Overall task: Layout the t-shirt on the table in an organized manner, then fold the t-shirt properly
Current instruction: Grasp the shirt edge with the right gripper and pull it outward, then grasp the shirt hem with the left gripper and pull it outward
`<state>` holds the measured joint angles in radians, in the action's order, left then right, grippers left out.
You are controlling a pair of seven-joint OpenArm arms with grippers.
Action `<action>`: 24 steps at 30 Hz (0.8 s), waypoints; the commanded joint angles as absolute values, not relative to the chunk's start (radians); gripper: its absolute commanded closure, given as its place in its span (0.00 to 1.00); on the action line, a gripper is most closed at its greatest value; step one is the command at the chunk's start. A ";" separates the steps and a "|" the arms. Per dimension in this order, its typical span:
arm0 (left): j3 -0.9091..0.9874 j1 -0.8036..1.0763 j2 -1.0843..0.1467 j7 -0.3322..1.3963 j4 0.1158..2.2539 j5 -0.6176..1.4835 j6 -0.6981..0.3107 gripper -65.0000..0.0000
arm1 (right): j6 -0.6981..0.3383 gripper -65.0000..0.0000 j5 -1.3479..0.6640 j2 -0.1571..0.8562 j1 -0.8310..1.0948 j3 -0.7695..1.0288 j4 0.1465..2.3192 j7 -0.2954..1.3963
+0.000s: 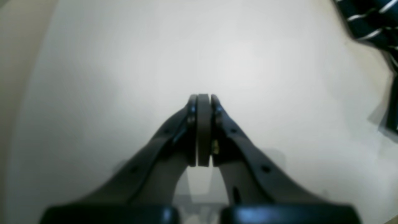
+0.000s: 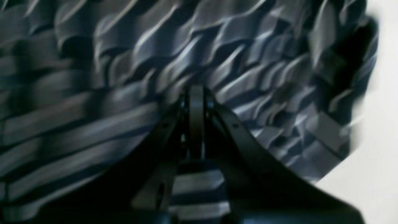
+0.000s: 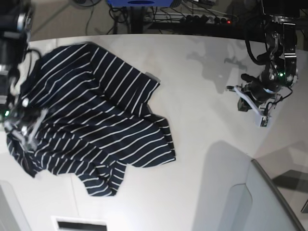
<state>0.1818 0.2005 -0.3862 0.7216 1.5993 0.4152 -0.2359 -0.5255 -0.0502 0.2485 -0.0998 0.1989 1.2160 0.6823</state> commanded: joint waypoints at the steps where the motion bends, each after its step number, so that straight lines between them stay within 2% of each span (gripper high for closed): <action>1: 0.189 0.191 -0.403 0.704 1.618 0.418 -0.236 1.00 | -0.521 0.99 -0.050 0.219 -0.051 0.200 1.323 0.693; 3: 0.189 0.191 -0.403 0.704 1.618 0.418 -0.236 1.00 | -0.521 0.99 -0.048 0.157 0.056 0.199 1.454 0.702; 5: 0.185 0.185 -0.403 0.704 1.618 0.418 -0.236 1.00 | -0.516 0.99 -0.048 0.104 0.117 0.199 1.495 0.705; 10: 0.180 0.182 -0.401 0.704 1.618 0.418 -0.236 1.00 | -0.515 0.99 -0.047 0.059 0.171 0.203 1.403 0.699; 13: 0.180 0.182 -0.401 0.704 1.618 0.418 -0.236 1.00 | -0.516 0.99 -0.045 0.062 0.174 0.288 1.349 0.699; 16: 0.180 0.189 -0.406 0.704 1.618 0.418 -0.236 1.00 | -0.522 0.99 -0.044 0.104 0.176 0.384 1.310 0.699; 24: 0.128 0.183 -0.400 0.704 1.615 0.418 -0.236 1.00 | -0.521 0.99 -0.044 0.272 0.107 0.452 1.112 0.611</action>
<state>0.1299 0.1940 -0.3916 0.7216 1.5993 0.4061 -0.2317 -0.5480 -0.1024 0.2668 0.1059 0.4541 1.1221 0.5499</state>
